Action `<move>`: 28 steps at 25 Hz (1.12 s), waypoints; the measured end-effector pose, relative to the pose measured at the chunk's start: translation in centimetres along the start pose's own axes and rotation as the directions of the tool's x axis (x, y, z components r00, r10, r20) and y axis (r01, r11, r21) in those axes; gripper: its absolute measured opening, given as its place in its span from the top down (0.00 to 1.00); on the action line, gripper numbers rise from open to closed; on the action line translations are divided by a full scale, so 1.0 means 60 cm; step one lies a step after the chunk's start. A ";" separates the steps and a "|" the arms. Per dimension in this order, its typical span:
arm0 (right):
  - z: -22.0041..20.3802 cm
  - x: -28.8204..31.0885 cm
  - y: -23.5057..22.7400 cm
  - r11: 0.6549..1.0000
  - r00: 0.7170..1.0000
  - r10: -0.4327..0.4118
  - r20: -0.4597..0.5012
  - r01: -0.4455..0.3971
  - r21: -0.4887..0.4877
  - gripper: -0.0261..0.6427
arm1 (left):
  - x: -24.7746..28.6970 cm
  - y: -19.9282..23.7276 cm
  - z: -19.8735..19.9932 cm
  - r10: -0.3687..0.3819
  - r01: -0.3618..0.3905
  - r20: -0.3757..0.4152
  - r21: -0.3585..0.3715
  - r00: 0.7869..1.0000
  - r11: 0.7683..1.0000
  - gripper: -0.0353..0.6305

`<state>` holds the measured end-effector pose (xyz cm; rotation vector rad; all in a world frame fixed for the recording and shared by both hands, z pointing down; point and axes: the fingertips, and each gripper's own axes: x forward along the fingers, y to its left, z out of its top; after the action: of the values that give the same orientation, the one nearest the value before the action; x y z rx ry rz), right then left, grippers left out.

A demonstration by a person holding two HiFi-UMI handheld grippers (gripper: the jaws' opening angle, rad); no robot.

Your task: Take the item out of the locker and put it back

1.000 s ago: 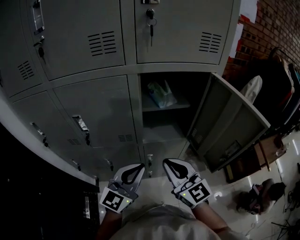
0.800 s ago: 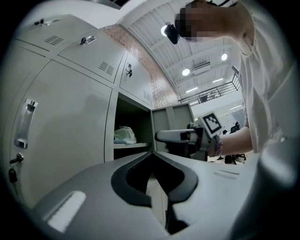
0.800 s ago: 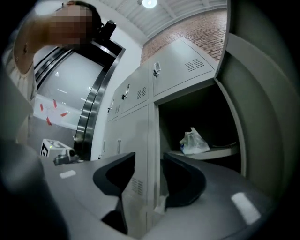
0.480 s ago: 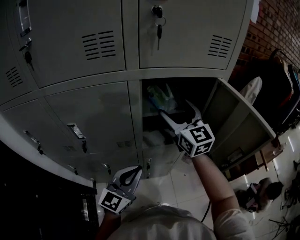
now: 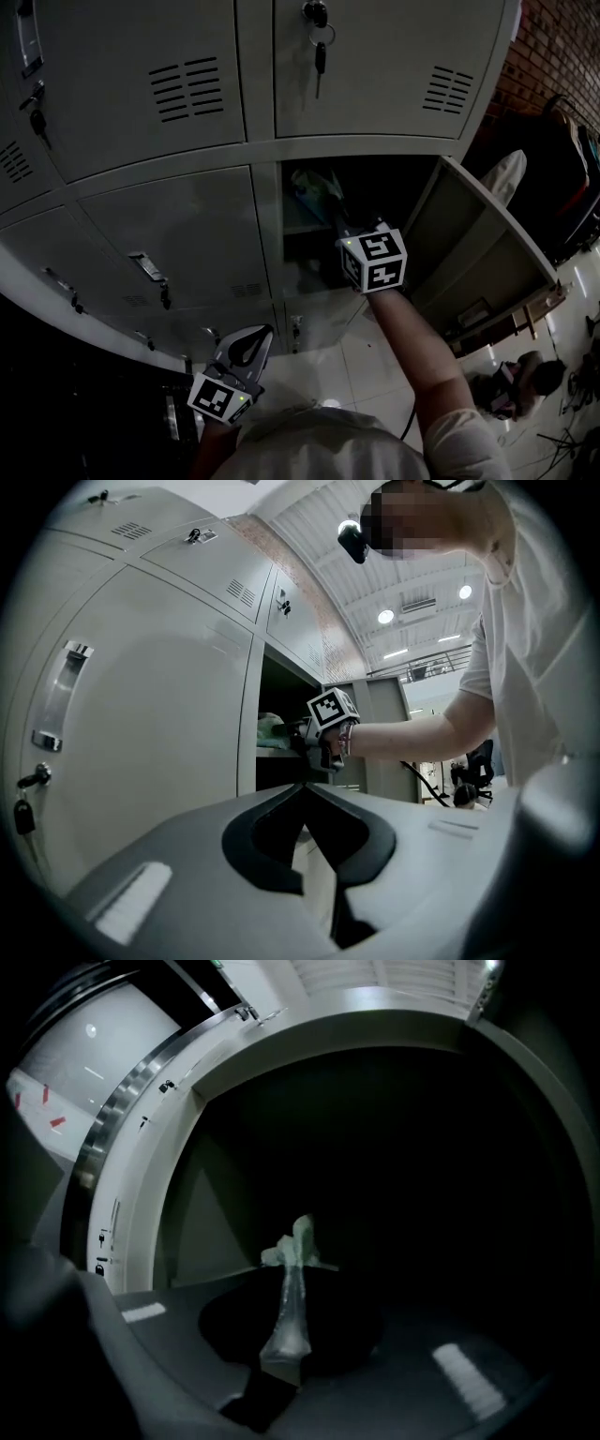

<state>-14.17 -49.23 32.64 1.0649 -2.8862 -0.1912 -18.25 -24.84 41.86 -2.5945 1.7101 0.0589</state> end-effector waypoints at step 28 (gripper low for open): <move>-0.086 -0.332 0.194 0.999 0.989 -0.022 0.145 0.017 0.036 0.94 | 0.001 -0.033 0.039 -0.034 0.031 0.097 0.038 0.995 0.999 0.94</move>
<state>-6.03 -28.01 39.09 1.1312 -3.0192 -0.2298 -16.41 -24.02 39.53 -2.5475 1.6216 0.1491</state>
